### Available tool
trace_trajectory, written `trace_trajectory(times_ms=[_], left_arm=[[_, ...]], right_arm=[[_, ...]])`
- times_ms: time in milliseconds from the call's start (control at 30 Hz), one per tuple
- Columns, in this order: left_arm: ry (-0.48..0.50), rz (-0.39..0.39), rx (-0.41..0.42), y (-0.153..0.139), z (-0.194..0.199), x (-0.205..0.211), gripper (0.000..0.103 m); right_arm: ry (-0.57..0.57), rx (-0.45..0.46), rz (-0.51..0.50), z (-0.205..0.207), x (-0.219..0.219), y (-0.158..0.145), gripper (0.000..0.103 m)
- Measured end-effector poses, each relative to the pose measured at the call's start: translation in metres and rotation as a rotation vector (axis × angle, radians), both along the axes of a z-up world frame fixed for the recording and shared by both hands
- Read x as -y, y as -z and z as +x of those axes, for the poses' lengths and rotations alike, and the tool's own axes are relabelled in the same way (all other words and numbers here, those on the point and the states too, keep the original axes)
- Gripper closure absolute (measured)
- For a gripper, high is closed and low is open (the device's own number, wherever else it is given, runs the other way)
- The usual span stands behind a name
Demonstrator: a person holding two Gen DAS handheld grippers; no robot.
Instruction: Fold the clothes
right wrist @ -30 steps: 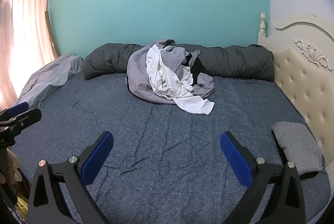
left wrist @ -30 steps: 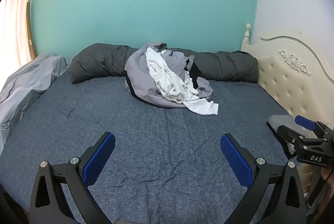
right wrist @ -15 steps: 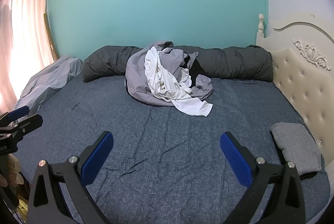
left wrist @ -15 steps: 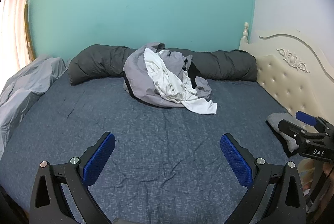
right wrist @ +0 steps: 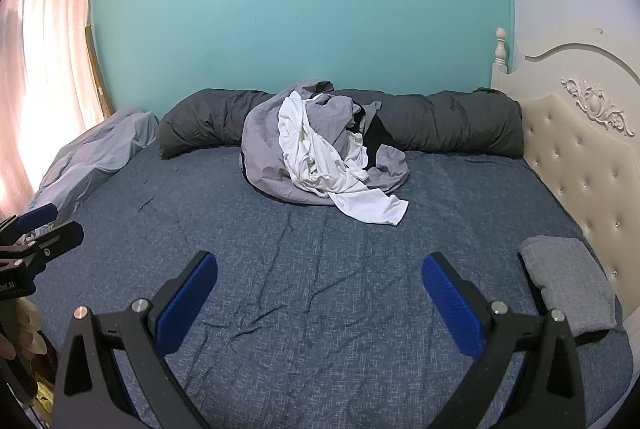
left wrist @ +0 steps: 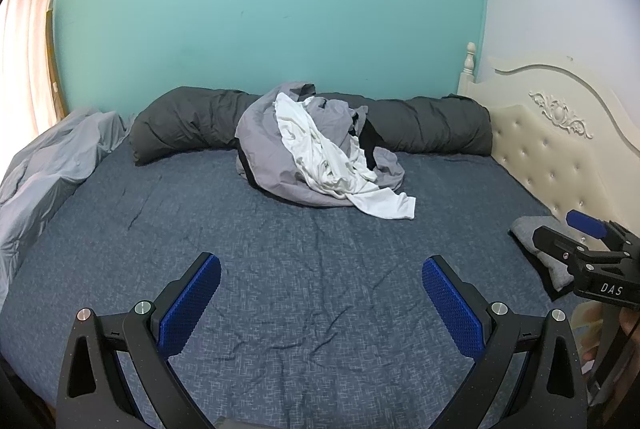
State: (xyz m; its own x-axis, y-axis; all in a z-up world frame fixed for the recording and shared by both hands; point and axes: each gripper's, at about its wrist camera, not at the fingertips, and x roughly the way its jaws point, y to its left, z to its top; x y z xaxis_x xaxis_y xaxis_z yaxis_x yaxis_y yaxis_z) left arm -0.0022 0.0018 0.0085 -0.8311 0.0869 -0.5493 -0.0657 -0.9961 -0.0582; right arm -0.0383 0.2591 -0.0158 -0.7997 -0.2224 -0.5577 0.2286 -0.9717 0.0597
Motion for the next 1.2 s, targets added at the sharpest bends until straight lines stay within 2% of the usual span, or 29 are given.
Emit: trace_trajectory(times_ms=[833, 933, 1000, 1200], left_arm=[[-0.007, -0.001, -0.003, 0.003, -0.006, 0.001, 0.0], [-0.017, -0.005, 0.001, 0.007, -0.009, 0.003, 0.0], [0.04, 0.004, -0.001, 0.01, -0.013, 0.006, 0.0], [0.029, 0.028, 0.023, 0.023, -0.033, 0.01, 0.0]], right_arm=[[-0.004, 0.011, -0.02, -0.005, -0.004, 0.001, 0.0], [-0.013, 0.009, -0.012, -0.009, -0.004, 0.004, 0.0], [-0.012, 0.016, -0.015, -0.013, -0.005, 0.007, 0.0], [-0.004, 0.052, -0.022, -0.035, -0.008, 0.025, 0.0]])
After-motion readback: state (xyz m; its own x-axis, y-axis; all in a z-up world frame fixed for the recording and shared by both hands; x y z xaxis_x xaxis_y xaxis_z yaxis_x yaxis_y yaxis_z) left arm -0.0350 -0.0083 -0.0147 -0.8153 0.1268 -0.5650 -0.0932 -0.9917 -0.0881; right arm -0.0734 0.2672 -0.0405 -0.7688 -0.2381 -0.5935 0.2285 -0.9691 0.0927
